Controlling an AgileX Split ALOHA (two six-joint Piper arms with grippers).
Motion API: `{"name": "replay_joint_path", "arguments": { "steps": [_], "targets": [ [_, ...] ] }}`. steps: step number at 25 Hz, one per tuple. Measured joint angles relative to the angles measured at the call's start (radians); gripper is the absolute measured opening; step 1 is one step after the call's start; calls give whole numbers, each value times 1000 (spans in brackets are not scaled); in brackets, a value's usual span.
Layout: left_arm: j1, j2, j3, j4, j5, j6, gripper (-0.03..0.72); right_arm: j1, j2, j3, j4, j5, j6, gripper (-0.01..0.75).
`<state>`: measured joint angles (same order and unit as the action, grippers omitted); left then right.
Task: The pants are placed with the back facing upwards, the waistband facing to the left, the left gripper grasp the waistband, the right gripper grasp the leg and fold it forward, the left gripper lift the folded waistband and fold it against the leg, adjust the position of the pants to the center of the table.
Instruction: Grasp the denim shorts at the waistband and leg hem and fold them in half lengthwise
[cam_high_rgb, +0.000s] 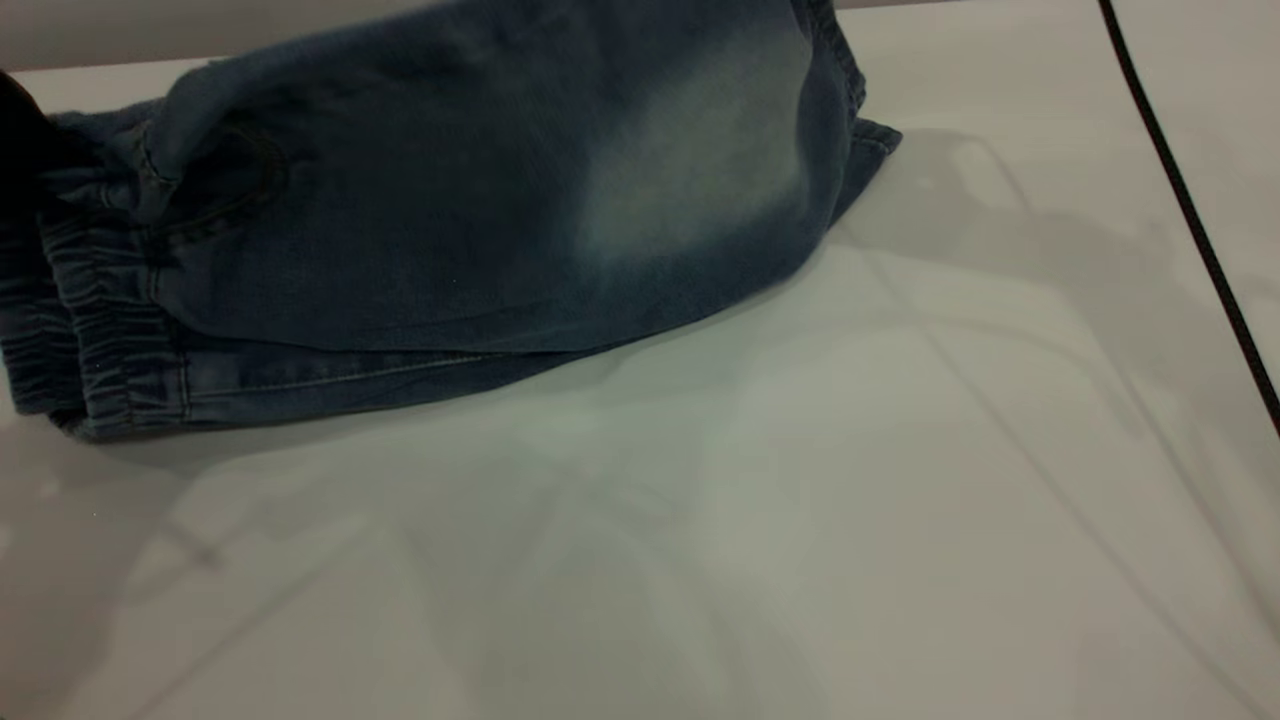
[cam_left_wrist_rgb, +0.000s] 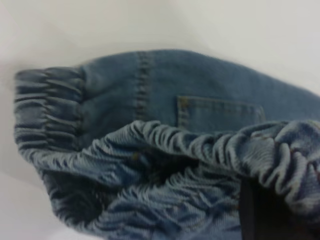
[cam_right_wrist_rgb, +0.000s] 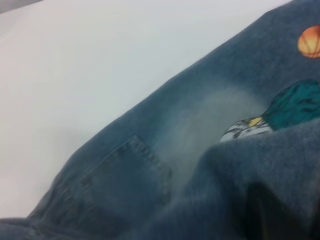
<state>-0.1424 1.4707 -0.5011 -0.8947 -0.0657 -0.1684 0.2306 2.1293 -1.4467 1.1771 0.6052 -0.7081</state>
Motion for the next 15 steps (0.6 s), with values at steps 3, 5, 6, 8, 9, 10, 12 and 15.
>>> {"name": "replay_joint_path", "arguments": {
  "steps": [3, 5, 6, 8, 9, 10, 12, 15],
  "targets": [
    [0, 47, 0, -40, -46, 0, 141, 0, 38, -7, 0, -33, 4, 25],
    [0, 82, 0, -72, -82, 1, 141, 0, 60, -7, -4, -53, 7, 25],
    [0, 97, 0, -92, -100, 1, 141, 0, 71, -7, -5, -64, 9, 25],
    [0, 131, 0, -116, -130, 1, 141, 0, 92, -7, -5, -73, 9, 25],
    [0, 148, 0, -117, -148, 1, 141, 0, 104, -7, -5, -72, 9, 25],
    [0, 161, 0, -110, -167, 2, 141, 0, 116, -7, -5, -72, 9, 25],
    [0, 190, 0, -100, -194, 3, 141, 0, 135, -7, -4, -75, 9, 25],
    [0, 229, 0, -100, -217, 4, 141, 0, 155, -7, 1, -85, 9, 25]
  ]
}}
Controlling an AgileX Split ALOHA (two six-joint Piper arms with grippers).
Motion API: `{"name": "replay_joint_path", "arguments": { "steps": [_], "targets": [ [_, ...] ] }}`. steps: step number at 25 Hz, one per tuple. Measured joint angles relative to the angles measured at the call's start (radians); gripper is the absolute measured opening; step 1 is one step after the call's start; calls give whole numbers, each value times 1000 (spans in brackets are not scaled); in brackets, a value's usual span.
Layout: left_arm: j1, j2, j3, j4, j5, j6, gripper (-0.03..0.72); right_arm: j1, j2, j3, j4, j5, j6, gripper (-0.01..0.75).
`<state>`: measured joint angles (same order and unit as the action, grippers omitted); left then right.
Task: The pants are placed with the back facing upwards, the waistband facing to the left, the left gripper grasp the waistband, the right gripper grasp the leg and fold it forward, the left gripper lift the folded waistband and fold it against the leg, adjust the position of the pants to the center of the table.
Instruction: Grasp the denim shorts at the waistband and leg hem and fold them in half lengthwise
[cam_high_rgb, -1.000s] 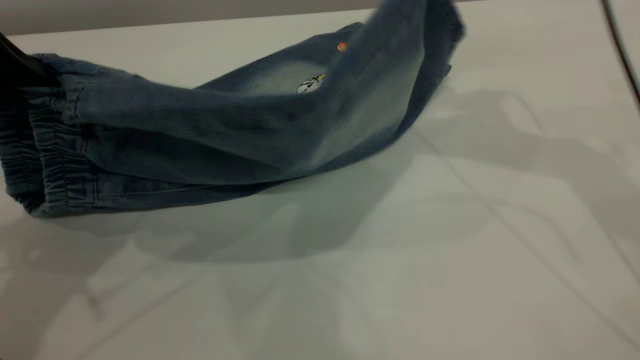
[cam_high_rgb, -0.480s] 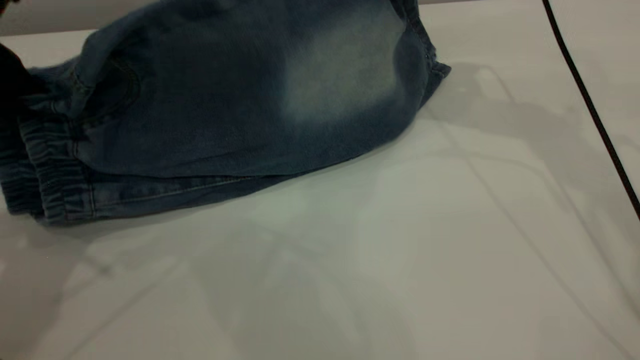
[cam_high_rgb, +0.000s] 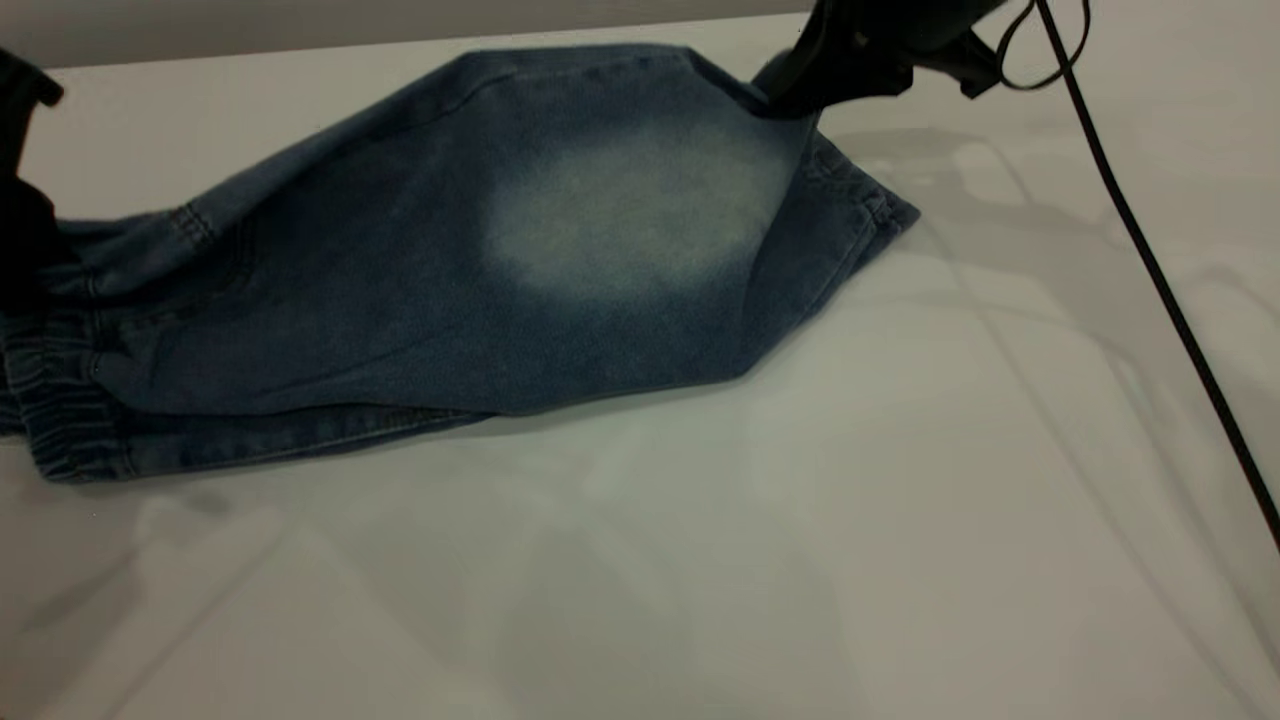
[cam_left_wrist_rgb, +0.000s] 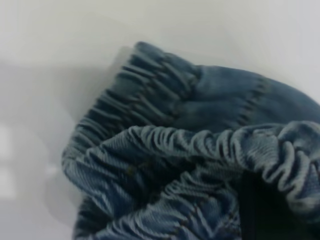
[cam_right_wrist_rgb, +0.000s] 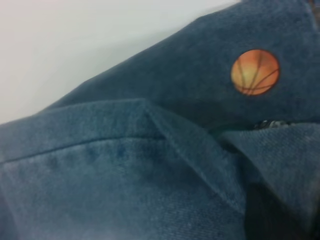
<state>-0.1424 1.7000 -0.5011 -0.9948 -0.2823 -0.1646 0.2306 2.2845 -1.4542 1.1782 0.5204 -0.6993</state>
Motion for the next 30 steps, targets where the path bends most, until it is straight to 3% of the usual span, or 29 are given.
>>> {"name": "replay_joint_path", "arguments": {
  "steps": [7, 15, 18, 25, 27, 30],
  "targets": [
    [0, 57, -1, 14, -15, 75, 141, 0, 3, 0, 2, 1, -11, 25],
    [0, 57, -1, 209, -24, 114, 147, 0, 2, 0, 5, 3, -68, 50],
    [0, 57, -1, 298, -11, 114, 225, 0, -1, 0, 5, 8, -76, 129],
    [12, 48, -1, 344, 6, 180, 533, 0, -46, 0, 6, 25, -155, 451],
    [35, 40, -1, 341, 47, 231, 565, 0, -68, 0, 7, 38, -178, 524],
    [95, 25, -1, 341, 144, 317, 579, 0, -86, 0, 8, 51, -180, 575]
  ]
}}
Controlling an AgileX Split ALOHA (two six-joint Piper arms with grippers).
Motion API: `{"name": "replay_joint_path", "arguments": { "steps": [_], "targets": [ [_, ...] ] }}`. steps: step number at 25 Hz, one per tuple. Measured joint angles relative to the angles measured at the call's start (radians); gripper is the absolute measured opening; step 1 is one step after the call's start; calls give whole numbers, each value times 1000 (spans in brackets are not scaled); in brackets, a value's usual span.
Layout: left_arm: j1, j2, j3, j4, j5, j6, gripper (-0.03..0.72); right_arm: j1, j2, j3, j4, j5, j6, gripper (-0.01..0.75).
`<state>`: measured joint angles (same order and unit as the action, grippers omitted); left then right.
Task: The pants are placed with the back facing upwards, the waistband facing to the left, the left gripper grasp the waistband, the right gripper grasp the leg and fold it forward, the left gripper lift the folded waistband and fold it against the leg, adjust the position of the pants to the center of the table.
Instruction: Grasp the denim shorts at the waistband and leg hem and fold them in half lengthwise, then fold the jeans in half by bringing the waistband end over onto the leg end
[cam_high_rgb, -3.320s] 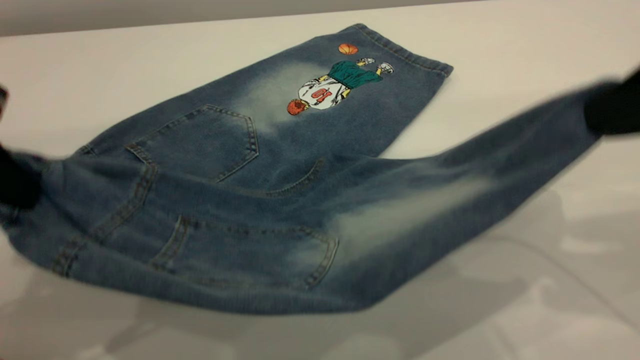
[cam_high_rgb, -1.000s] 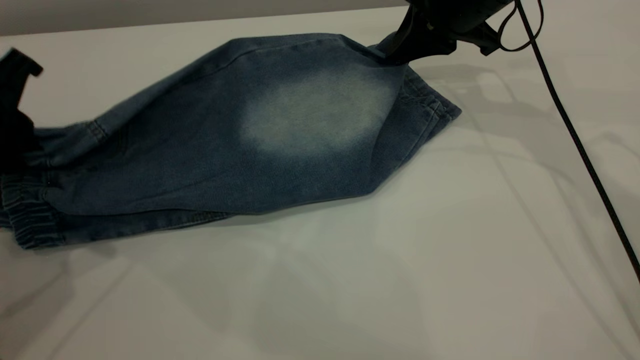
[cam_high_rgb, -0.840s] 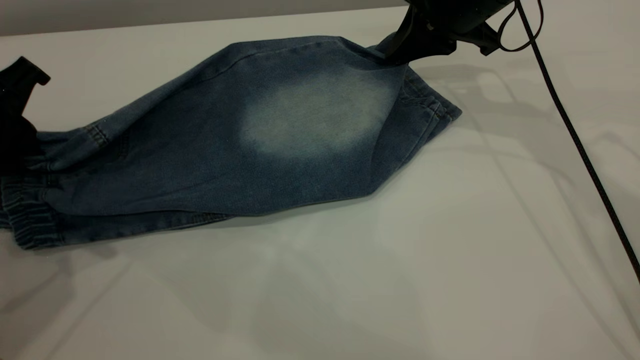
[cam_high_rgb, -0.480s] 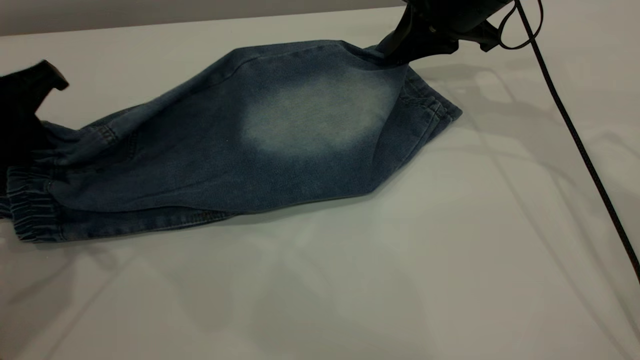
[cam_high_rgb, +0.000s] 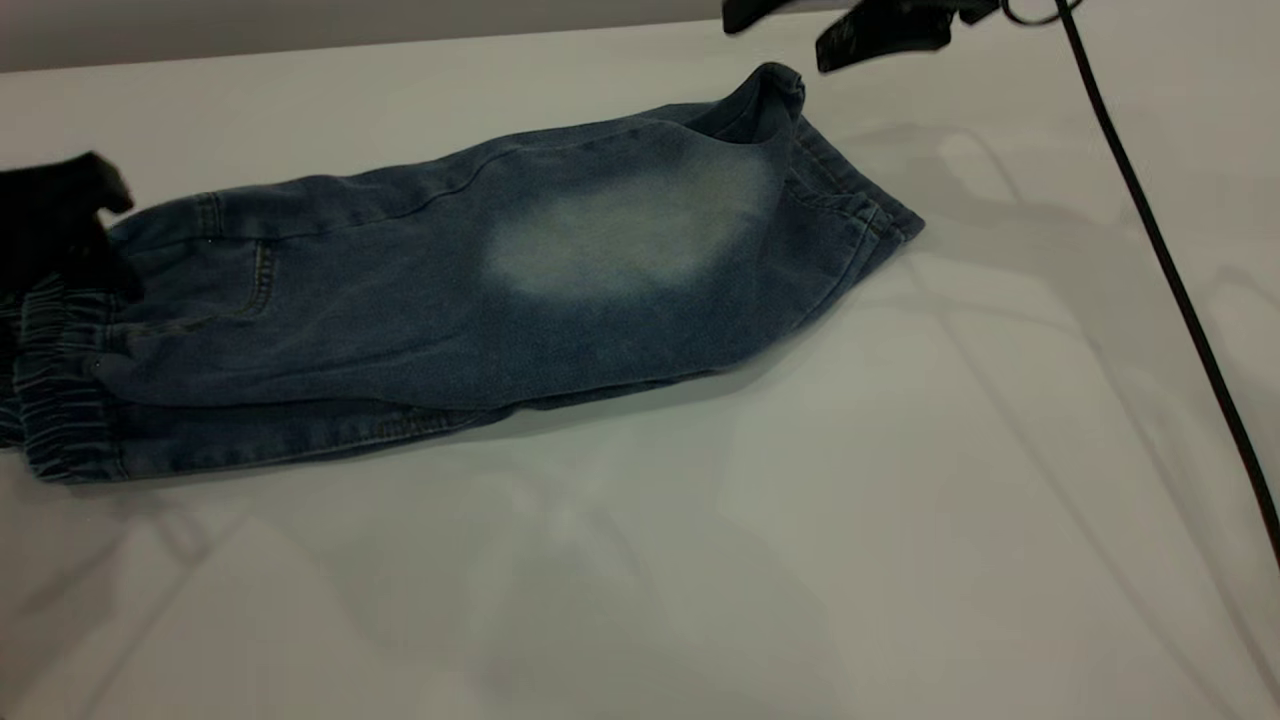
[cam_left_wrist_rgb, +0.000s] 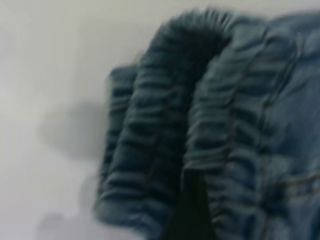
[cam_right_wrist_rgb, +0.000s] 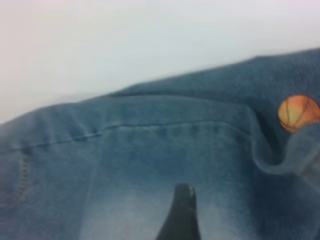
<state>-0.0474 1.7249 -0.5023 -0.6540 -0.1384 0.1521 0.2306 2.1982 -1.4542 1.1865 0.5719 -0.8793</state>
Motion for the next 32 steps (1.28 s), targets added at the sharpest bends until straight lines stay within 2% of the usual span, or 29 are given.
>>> {"name": "replay_joint_path", "arguments": {
  "steps": [6, 13, 15, 20, 24, 29, 32],
  "targets": [
    [165, -32, 0, 0, 179, 92, 580, 0, 0, 1, -5, 45, 1, 580],
    [311, -29, -48, 1, 223, 200, 580, 0, 0, 1, -8, 109, 4, 580],
    [338, -22, -90, 1, 280, 222, 580, 0, 0, 1, -11, 124, 4, 580],
    [392, 35, -189, 3, 427, 276, 580, 0, 1, 1, -17, 131, 4, 580],
    [397, 84, -231, 4, 525, 334, 580, 0, 1, 1, -17, 129, -14, 580],
    [397, 136, -239, 3, 530, 343, 580, 0, 1, 1, -16, 135, -14, 580],
    [396, 145, -239, 3, 497, 354, 580, 0, 1, 1, -16, 136, -14, 580]
  ]
}}
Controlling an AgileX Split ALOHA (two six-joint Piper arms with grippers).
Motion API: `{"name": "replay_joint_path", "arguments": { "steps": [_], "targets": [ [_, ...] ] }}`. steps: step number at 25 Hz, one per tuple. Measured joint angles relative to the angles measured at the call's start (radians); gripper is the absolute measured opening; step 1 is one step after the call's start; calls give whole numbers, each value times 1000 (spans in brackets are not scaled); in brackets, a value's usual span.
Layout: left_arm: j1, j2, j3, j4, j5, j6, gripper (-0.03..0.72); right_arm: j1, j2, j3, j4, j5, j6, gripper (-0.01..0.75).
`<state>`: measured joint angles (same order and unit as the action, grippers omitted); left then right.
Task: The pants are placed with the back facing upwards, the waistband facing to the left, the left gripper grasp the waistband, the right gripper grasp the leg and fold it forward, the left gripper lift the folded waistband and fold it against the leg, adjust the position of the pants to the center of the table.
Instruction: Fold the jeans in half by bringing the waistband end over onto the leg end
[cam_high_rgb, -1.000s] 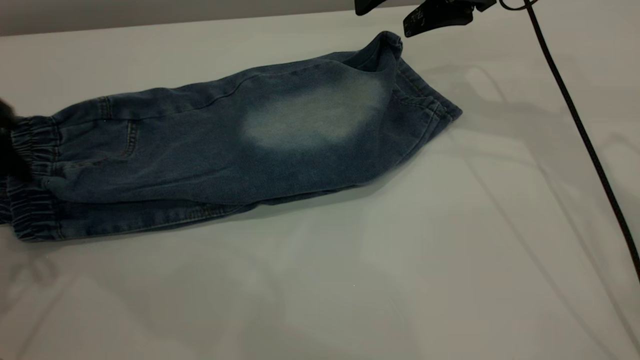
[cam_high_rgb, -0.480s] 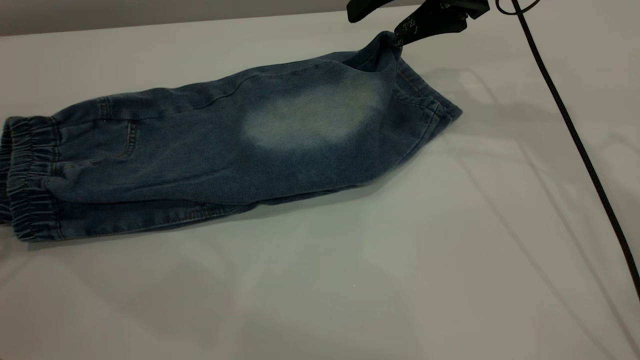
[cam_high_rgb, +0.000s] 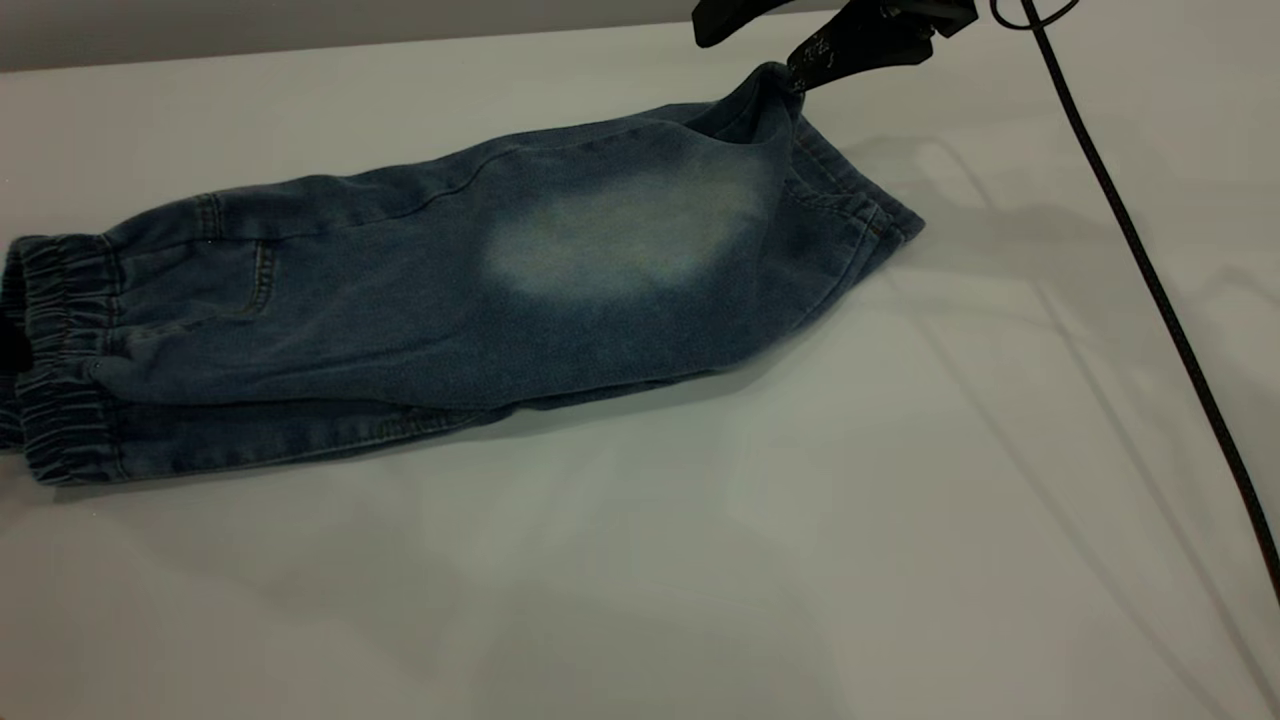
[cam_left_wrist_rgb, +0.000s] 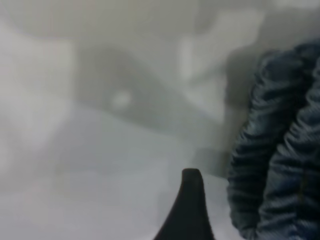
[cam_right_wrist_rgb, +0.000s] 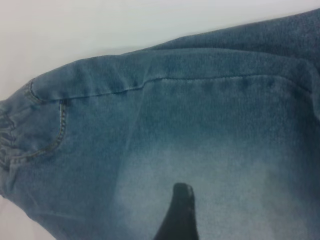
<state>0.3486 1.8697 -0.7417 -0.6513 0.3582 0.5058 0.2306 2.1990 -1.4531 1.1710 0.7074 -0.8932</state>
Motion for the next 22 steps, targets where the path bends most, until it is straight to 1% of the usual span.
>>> {"name": "replay_joint_path", "arguments": {
  "steps": [6, 10, 13, 15, 17, 22],
  "targets": [
    [-1, 0, 0, -13, 8, 112, 580, 0, 0, 0, 0, 2, -1, 580],
    [-1, 6, 0, -63, 63, 110, 602, 0, 0, 0, 0, 1, -6, 580],
    [-1, 6, 0, -64, 69, 110, 623, 0, 0, 0, 0, 1, -12, 580],
    [-1, 6, 0, -90, 81, 113, 627, 0, 0, 0, 0, 1, -17, 580],
    [-2, 6, 0, -115, 83, 113, 629, 0, 0, 0, 0, 1, -19, 580],
    [-2, 18, 0, -168, 41, 130, 629, 0, 2, 0, 1, 5, -19, 580]
  ]
}}
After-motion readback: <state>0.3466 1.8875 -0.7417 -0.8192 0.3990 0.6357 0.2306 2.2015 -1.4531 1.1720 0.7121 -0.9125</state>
